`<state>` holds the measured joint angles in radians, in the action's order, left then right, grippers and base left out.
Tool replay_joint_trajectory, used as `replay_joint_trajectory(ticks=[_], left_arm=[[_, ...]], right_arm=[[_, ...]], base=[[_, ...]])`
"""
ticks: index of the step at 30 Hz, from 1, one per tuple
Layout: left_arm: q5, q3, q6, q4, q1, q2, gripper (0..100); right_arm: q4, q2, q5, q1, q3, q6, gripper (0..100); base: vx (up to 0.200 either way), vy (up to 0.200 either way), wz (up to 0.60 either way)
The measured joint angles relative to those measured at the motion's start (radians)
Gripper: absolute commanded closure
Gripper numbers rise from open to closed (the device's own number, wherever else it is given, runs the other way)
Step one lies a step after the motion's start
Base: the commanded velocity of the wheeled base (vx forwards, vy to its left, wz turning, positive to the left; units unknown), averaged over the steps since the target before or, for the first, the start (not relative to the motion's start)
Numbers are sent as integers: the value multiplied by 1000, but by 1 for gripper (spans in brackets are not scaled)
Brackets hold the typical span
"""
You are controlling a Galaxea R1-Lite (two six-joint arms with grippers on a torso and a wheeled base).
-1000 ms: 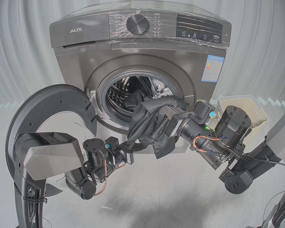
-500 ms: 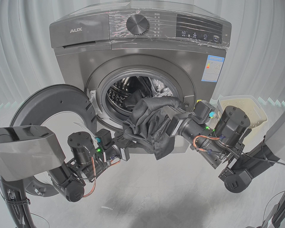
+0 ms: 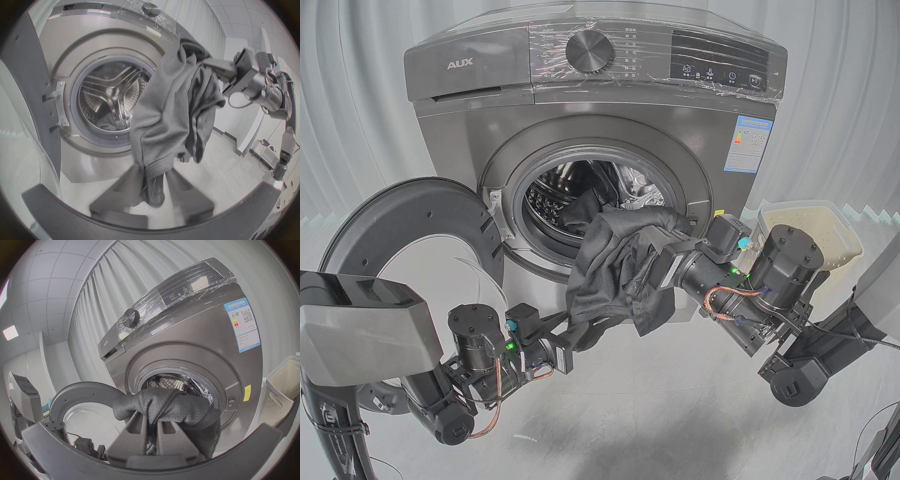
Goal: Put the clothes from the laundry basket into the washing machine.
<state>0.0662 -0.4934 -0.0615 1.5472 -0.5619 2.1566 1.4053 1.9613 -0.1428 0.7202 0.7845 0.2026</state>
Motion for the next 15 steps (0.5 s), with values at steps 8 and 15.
replay_joint_trajectory(ticks=[8,15], left_arm=[[-17,-45,3,0,5,73,0],[-19,-51,12,0,1,103,0]], right_arm=[[0,-3,0,3,0,0,100],[1,-3,0,4,1,0,100]], base=[[0,0,0],[0,0,0]])
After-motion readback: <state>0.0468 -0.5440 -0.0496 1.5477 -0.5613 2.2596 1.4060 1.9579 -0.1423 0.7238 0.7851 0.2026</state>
